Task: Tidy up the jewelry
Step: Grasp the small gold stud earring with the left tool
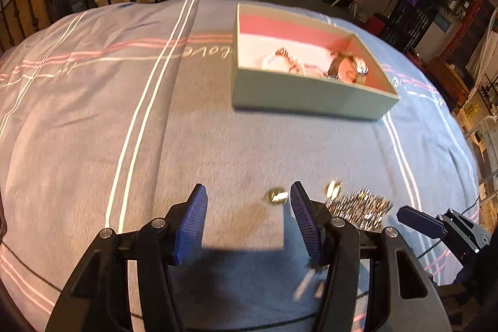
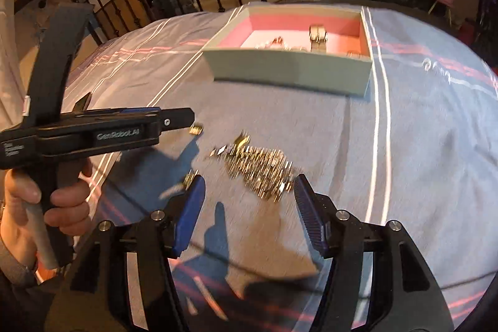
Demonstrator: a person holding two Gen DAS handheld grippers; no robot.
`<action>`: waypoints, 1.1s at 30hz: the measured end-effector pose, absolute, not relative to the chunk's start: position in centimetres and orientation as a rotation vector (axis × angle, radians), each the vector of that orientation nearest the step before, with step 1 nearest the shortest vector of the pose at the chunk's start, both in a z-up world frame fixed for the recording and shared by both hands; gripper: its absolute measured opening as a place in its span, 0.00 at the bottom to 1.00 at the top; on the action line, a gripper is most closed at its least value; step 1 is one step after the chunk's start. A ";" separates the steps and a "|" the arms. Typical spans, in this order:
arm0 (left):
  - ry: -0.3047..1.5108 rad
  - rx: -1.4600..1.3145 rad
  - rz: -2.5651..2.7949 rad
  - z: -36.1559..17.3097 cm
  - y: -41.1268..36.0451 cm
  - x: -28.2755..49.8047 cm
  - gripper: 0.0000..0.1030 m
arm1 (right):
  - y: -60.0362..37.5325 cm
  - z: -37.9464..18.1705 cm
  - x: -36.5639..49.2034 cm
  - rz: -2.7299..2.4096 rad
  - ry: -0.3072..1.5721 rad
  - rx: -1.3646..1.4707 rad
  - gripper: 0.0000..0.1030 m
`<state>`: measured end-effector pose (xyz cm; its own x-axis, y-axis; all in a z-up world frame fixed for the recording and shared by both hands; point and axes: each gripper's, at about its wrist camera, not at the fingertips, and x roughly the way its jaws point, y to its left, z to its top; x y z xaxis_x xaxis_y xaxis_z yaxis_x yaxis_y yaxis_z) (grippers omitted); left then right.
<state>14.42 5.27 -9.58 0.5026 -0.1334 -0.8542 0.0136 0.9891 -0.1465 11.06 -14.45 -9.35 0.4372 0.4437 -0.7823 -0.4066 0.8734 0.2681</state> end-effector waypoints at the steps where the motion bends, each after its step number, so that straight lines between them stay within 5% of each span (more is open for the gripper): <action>1: 1.045 -0.104 -0.087 -9.9 5.3 13.9 0.54 | -14.5 -10.0 10.2 0.540 1.018 0.064 0.58; 10: 0.996 0.085 -0.151 -10.4 2.3 13.9 0.52 | -10.8 -10.4 9.4 0.588 0.979 -0.066 0.57; 18: 0.950 0.051 -0.210 -10.7 2.8 13.9 0.13 | -9.4 -10.3 10.8 0.564 0.952 -0.071 0.37; 23: 0.949 -0.014 -0.221 -10.6 3.5 13.9 0.12 | -8.0 -10.3 11.3 0.586 0.953 -0.115 0.21; 33: 0.957 -0.038 -0.205 -10.3 3.6 13.7 0.12 | -9.9 -9.7 9.8 0.601 0.952 -0.074 0.20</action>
<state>13.71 3.62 -10.27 0.5580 -0.1910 -0.8076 0.1571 0.9799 -0.1232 9.82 -9.94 -9.74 0.4308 0.4497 -0.7824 -0.5132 0.8352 0.1975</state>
